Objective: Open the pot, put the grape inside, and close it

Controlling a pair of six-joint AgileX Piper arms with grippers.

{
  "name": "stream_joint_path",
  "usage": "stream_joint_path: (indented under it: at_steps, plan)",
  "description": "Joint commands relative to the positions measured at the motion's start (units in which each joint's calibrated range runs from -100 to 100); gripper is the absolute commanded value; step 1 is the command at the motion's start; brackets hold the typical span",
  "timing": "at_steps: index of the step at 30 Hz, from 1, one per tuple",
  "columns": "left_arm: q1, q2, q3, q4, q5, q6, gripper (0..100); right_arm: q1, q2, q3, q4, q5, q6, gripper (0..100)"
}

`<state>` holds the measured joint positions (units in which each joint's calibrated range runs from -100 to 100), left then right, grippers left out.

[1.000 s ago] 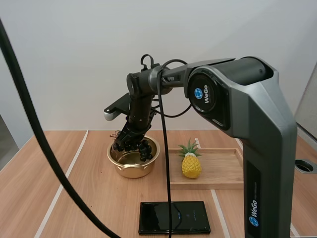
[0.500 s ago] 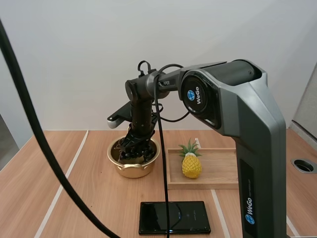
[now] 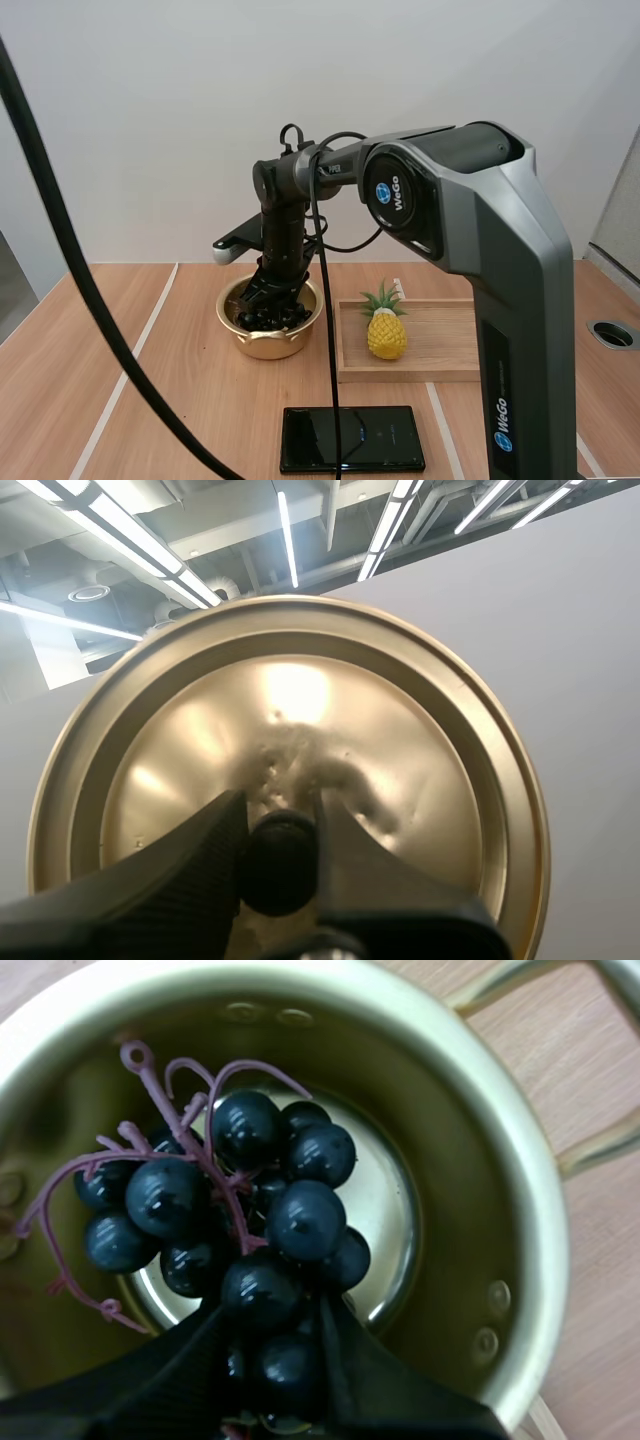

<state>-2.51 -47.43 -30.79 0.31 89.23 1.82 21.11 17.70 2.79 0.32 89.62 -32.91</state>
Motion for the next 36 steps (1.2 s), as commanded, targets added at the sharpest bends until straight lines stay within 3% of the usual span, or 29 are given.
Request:
stream_joint_path:
  at_steps: [1, 12, 18, 20, 23, 24, 25, 36]
  plan:
    - [-0.06, -0.28, -0.16, 0.84, -1.2, 0.13, 0, 0.05, 1.51, 0.17, -1.95, 3.04, -0.32, 0]
    - [-0.06, -0.28, -0.16, 0.84, 0.06, 0.13, 0, 0.05, 2.14, 0.17, -4.08, 0.86, 3.35, 0]
    - [-0.06, -0.28, -0.16, 0.84, 0.06, 0.13, 0, 0.05, 2.14, 0.17, -4.08, 1.73, 9.39, 0]
    - [-0.06, -0.28, -0.16, 0.84, 0.06, 0.13, 0, 0.05, 2.14, 0.17, -3.84, 2.76, 9.94, 18]
    - [-0.06, -0.28, -0.16, 0.84, 0.06, 0.13, 0, 0.05, 2.14, 0.17, -3.69, 3.9, 10.32, 67]
    - [-0.06, -0.28, -0.16, 0.84, 0.06, 0.13, 0, 0.1, 2.14, 0.17, -3.69, 4.13, 10.2, 90]
    - [-0.06, -0.28, -0.16, 0.84, 0.06, 0.13, 0, 0.1, 2.03, 0.17, -3.69, 4.59, 9.88, 100]
    - [-0.06, -0.28, -0.16, 0.84, 0.06, 0.13, 0, 0.1, -1.86, -1.49, -0.32, 5.42, 7.56, 100]
